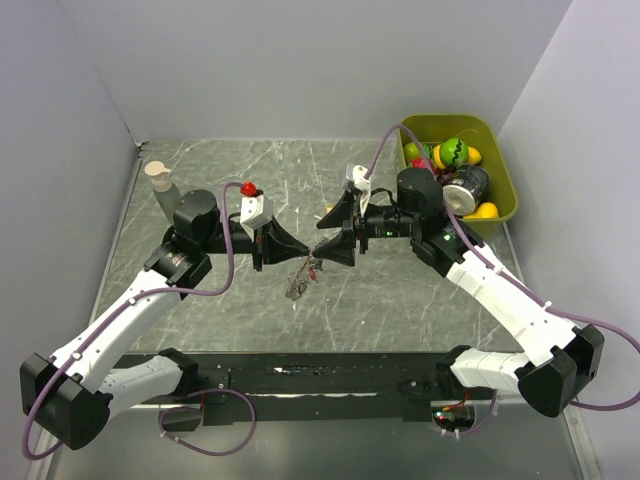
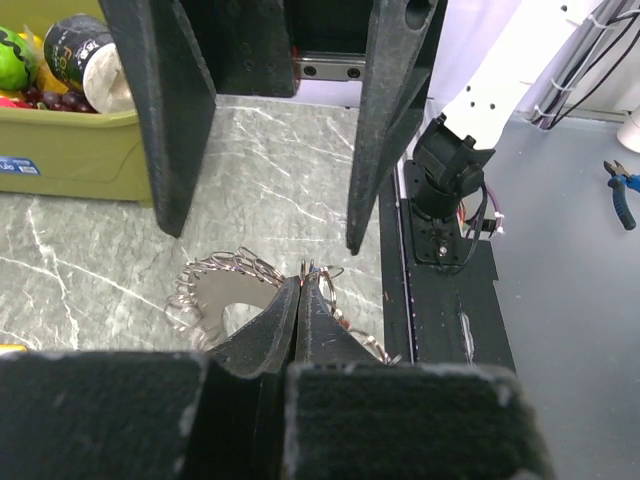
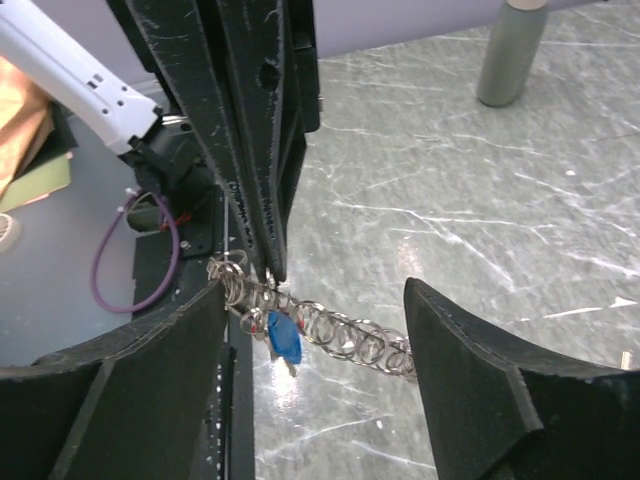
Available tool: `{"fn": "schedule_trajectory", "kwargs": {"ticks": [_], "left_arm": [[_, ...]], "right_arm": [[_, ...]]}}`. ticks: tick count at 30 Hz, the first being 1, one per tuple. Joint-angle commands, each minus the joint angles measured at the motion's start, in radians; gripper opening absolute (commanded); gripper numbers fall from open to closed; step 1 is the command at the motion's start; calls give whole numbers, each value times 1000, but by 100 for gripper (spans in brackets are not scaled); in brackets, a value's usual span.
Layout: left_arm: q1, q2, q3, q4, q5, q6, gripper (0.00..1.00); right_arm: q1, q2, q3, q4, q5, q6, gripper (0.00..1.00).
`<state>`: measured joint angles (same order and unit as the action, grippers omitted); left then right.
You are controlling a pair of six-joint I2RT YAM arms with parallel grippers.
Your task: Put the keys on the keyring
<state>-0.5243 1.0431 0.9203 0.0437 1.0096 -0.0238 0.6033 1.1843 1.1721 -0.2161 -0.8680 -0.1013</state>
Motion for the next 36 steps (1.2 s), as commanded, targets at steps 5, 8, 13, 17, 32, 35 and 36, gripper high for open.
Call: {"fn": "schedule_trajectory", "kwargs": {"ticks": [5,8,13,17,32,35,36], "left_arm": [[-3,-17,60,93,30,-33,1],[-3,-20,61,104,27,-42,1],[-3,-28,61,117,20,-53,1],[-3,-34,61,122,15,-57,1],[-3,-5,149,-142,-72,114,3],[-3,17,196,-261,-107,200,14],[-3,23,207,-293,-117,217,17]], "right_arm": [[-7,15,0,60,-83,23,69],[-7,26,3,60,-100,31,57],[-4,40,11,57,-120,35,37],[-5,44,15,54,-115,38,17],[-5,97,178,-195,-31,-86,0],[-7,116,221,-284,1,-135,0],[-5,120,247,-305,9,-159,0]]}}
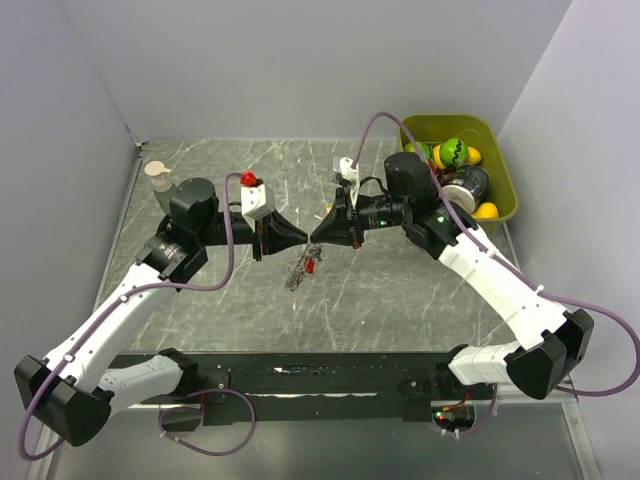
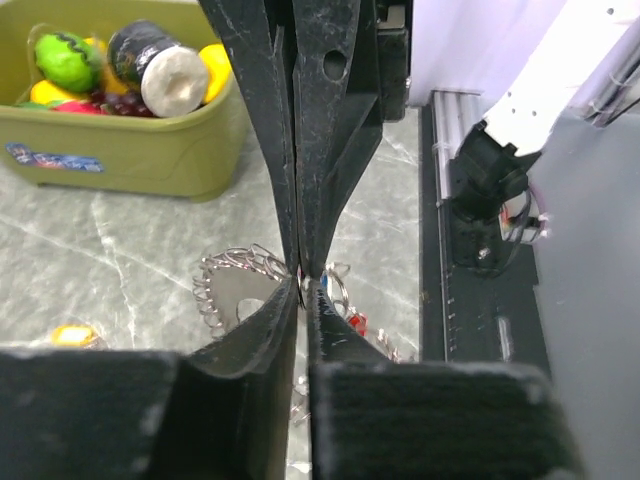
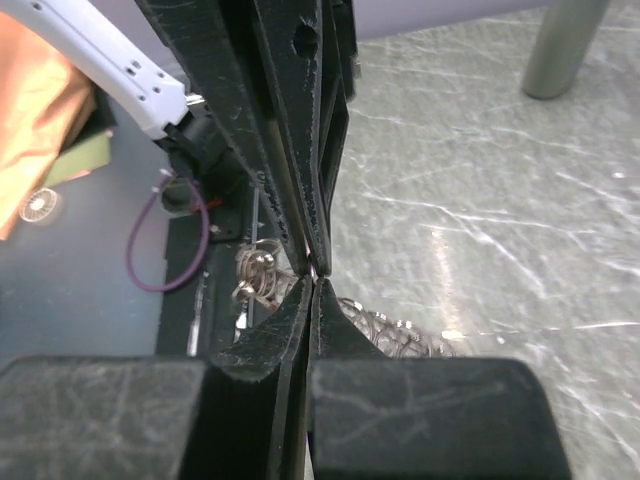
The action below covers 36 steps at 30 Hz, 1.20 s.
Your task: Put the keys on the keyring
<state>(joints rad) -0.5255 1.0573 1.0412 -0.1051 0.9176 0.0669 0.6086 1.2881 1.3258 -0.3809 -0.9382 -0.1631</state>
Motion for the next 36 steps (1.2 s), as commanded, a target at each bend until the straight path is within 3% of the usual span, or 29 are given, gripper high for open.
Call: {"fn": "schedule_trajectory", "kwargs": {"ticks": [1,3,6,11,25,34,36], "left_arm": [[-2,21,109,-195,-37,143,24],[-2,38,131,-247,-69,188,35],[-1,87,201,-372,-89,246,44],[-4,171,304,-547,-94,326,48],[-37,196,258,-332,-17,231,41],[-71,244,273,-340,-10,234,28],[-73,244,272,-337,-11,234,21]], "right_arm": [[-10,28,104,-160,93,-110,0],[-10,42,147,-234,105,-148,0],[-12,73,199,-318,119,-193,0],[-10,114,251,-400,133,-237,0],[-10,112,239,-385,53,-228,0],[-12,100,224,-363,47,-217,0],[-12,96,217,-354,49,-216,0]]}}
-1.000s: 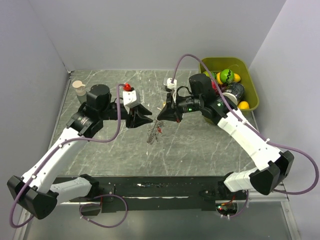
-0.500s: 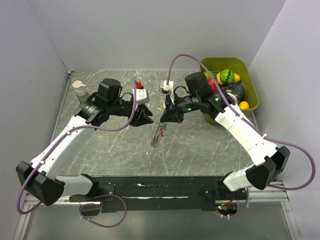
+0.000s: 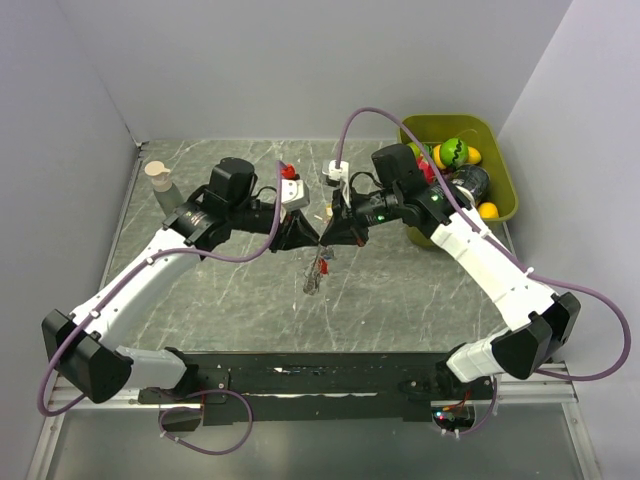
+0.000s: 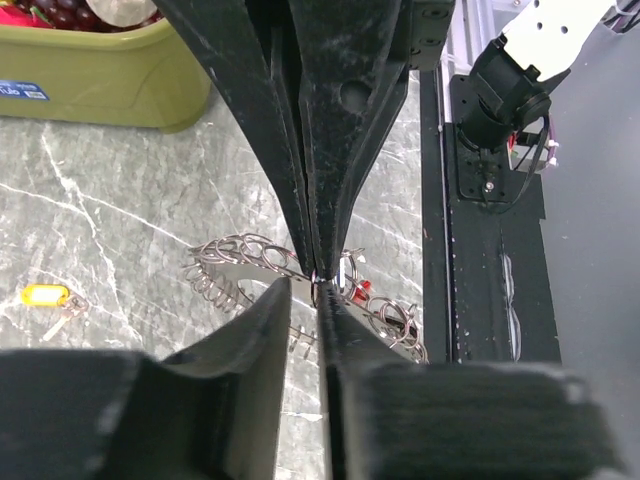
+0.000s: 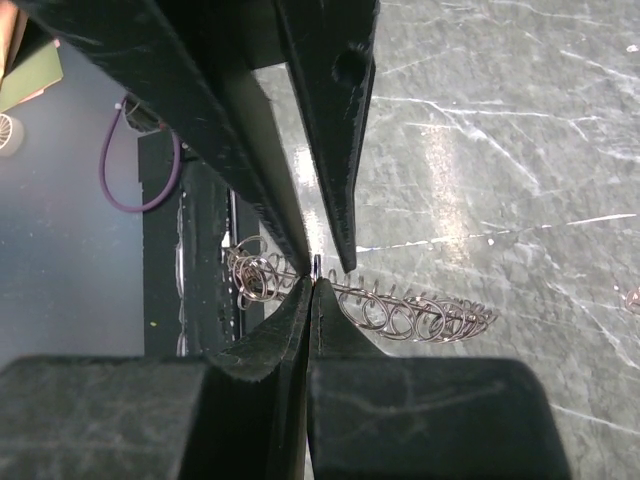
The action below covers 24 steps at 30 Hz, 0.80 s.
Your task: Put the keys on the keyring
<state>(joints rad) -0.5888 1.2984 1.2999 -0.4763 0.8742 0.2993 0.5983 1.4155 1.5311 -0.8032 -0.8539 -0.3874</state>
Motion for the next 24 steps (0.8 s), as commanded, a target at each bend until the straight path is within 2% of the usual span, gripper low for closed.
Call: {"fn": "schedule_trajectory", "kwargs": {"ticks": [1,6,11,14,15,17,18,19,21,22,24], "left_arm": [[-9,4,13,34,31,4,19],[-9,9,12,39,64,1,1],[-11,-2,-13,91,74,-35,1],[-11,-51,-66,191,49,-86,1],[-11,-65,-106,267,46,-104,1],[-11,-111,-152,359,26,-166,1],[-9,-128,-201,404,19,-189,1],[-11,-142,-226,510,5,-236,1],[-11,-188,-301,600,-15,-291,1],[-11,-201,-324,695,-21,-331,1],[-9,-235,-385,772,-35,-368,1]], "right_arm": [[0,-33,11,70,-36,12,0],[-2,-41,8,81,-37,16,0],[-2,-47,1,96,-30,28,0],[-2,-75,-28,166,9,68,1],[-3,-88,-43,198,39,90,14],[-12,-136,-101,269,70,160,31],[-18,-154,-124,344,87,186,44],[-25,-174,-167,386,90,230,50],[-60,-220,-204,480,78,275,60],[-74,-234,-233,504,43,306,63],[-109,-263,-252,545,16,324,69]]}}
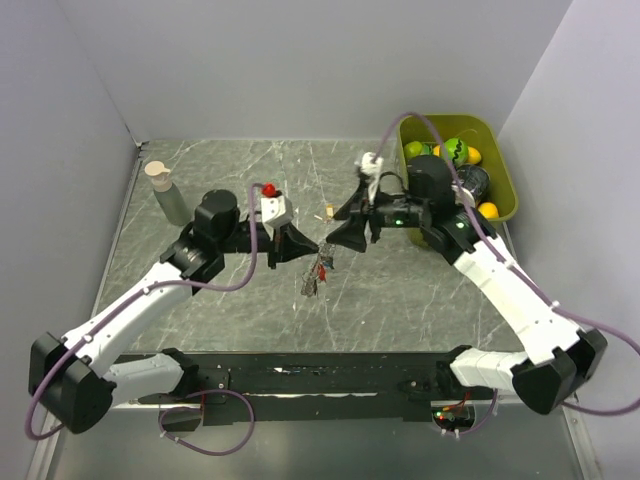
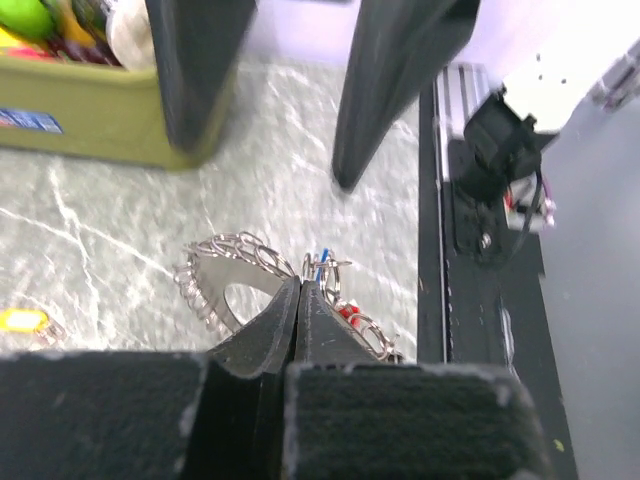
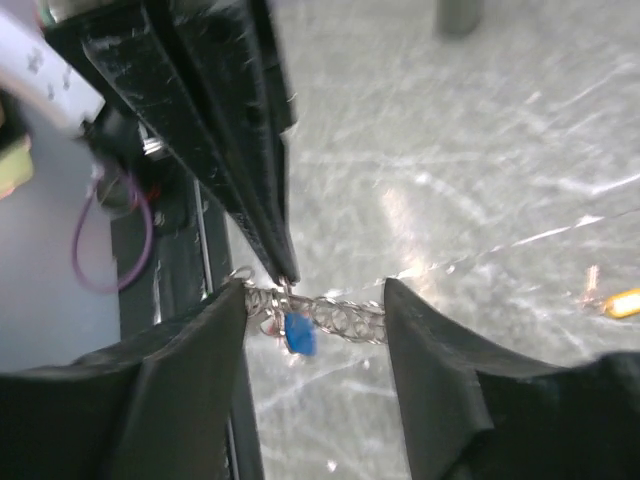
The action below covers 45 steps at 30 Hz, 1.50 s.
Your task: Put the keys on the keyring
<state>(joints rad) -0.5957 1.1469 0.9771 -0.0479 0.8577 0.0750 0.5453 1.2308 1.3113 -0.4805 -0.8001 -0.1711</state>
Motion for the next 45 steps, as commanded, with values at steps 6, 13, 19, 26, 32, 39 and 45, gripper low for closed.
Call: {"fn": "schedule_trajectory", "kwargs": {"ticks": [6,13,19,26,32,39,45], "left_arm": [[-3,-148,-204,653,-26,-240,1],[-3,-191,-314,933,-36,-313,1],[-3,-202,-344,1023,-55,-351,1],[-3,-185,-336,1051,-49,-374,1],[-3,-171,-321,1043,-54,-374,1],[-3,-168,-316,1022,-75,-362,1],[-3,-177,-311,985,-88,-333,1]], "right_arm": [[-90,-91,-66,230,-148,81,72],[-99,-80,-77,241,-303,73,66],[-96,-83,-84,224,-387,65,67],[-97,-85,-83,188,-416,59,70],[-74,-85,-89,194,-389,79,63],[-35,-73,-99,201,-354,102,49],[-36,-169,-170,250,-156,133,61]]}}
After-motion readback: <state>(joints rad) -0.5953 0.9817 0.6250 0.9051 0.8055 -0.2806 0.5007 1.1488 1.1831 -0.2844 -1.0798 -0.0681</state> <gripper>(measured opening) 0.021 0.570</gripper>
